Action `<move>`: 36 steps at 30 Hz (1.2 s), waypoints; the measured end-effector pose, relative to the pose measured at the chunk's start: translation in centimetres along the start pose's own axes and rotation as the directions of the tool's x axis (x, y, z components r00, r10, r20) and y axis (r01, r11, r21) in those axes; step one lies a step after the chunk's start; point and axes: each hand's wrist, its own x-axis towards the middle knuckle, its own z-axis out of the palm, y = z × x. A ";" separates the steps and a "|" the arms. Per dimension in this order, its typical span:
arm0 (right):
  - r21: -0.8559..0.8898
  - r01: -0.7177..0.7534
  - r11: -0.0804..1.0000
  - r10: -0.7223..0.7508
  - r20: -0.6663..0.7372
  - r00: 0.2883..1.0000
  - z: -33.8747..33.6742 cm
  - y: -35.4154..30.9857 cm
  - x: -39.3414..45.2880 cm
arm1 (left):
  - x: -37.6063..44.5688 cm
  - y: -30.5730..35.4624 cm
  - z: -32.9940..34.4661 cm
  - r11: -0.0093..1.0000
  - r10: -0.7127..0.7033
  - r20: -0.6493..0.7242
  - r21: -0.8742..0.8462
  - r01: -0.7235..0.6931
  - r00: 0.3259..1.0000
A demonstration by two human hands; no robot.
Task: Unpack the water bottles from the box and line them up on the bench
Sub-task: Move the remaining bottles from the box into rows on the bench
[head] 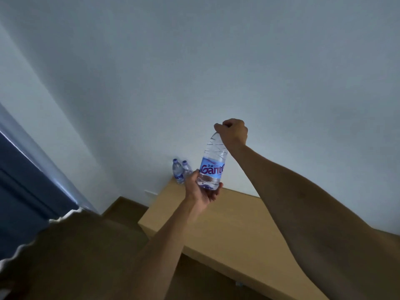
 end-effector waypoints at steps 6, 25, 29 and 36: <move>-0.041 0.016 0.999 -0.011 0.124 0.992 7.4 -0.1 5.7 | 6.2 3.3 -2.2 0.996 0.014 -0.073 0.090 -0.007 0.997; -0.243 0.147 0.959 -0.128 0.093 0.987 17.7 -5.1 11.9 | 16.9 12.6 -5.8 0.995 -0.065 0.095 0.086 0.057 0.993; -0.268 0.121 0.956 -0.125 0.000 0.992 18.1 -6.3 12.5 | 18.4 14.8 -6.0 0.989 -0.094 0.164 0.132 0.072 0.982; -0.302 0.115 0.946 -0.160 -0.128 0.979 19.3 -8.2 12.2 | 19.4 17.4 -7.3 0.982 -0.126 0.314 0.177 0.072 0.941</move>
